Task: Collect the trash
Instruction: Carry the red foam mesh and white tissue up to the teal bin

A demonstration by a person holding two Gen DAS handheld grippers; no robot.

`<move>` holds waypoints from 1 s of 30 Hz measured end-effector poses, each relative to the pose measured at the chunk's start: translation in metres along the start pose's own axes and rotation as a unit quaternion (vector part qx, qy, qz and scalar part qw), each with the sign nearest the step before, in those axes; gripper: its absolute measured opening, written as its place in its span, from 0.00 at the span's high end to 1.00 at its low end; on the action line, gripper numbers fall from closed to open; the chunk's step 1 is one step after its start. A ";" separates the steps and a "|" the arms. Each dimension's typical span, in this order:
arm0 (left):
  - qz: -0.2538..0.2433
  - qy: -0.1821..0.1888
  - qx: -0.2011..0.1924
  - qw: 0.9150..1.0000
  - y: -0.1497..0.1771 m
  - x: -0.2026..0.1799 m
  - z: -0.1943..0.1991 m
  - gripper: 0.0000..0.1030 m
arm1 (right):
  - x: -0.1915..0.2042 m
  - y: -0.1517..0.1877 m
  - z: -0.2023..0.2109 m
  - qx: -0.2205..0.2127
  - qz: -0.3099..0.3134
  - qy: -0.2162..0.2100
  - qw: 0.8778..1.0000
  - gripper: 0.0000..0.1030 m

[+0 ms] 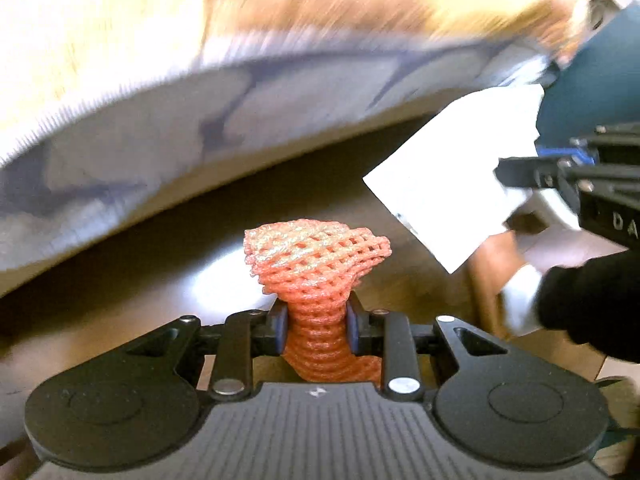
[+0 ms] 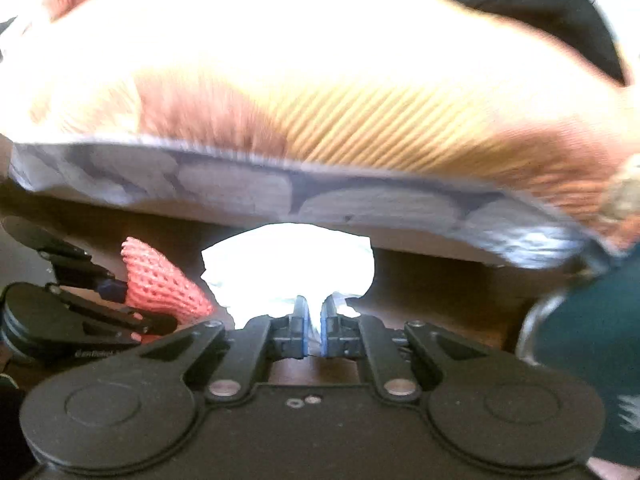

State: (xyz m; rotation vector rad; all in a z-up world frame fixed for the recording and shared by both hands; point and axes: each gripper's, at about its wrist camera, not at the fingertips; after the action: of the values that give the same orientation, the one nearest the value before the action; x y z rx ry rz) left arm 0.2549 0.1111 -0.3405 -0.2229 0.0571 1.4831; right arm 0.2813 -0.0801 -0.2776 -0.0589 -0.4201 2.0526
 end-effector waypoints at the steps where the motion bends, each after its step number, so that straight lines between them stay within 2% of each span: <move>1: 0.001 0.000 -0.009 1.000 0.000 -0.008 0.014 0.74 | -0.005 0.003 0.019 -0.007 -0.009 -0.003 1.000 0.95; 9: -0.011 -0.001 -0.091 0.996 0.003 -0.079 0.119 0.74 | -0.046 0.034 0.144 -0.078 -0.063 -0.001 0.995 0.95; 15: -0.019 0.011 -0.160 0.987 0.007 -0.146 0.179 0.74 | -0.072 0.067 0.218 -0.144 -0.098 0.007 0.985 0.95; 23: -0.052 0.014 -0.217 0.975 -0.017 -0.238 0.224 0.74 | -0.135 0.100 0.272 -0.208 -0.146 0.042 0.966 0.95; 30: -0.098 0.029 -0.232 0.967 -0.044 -0.319 0.235 0.74 | -0.189 0.118 0.300 -0.233 -0.185 0.070 0.952 0.95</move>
State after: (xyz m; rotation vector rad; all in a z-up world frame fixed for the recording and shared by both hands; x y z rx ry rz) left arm 0.2468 -0.1616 -0.0496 -0.6340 -0.2623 1.2744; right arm 0.2125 -0.3749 -0.0591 -0.3803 -0.7595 1.5374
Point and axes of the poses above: each gripper's, at about its wrist camera, not at the fingertips, and z roughly against the way its jaws point, x to its left, y to its underside, and after that the axes turned 4 degrees about x, right-handed
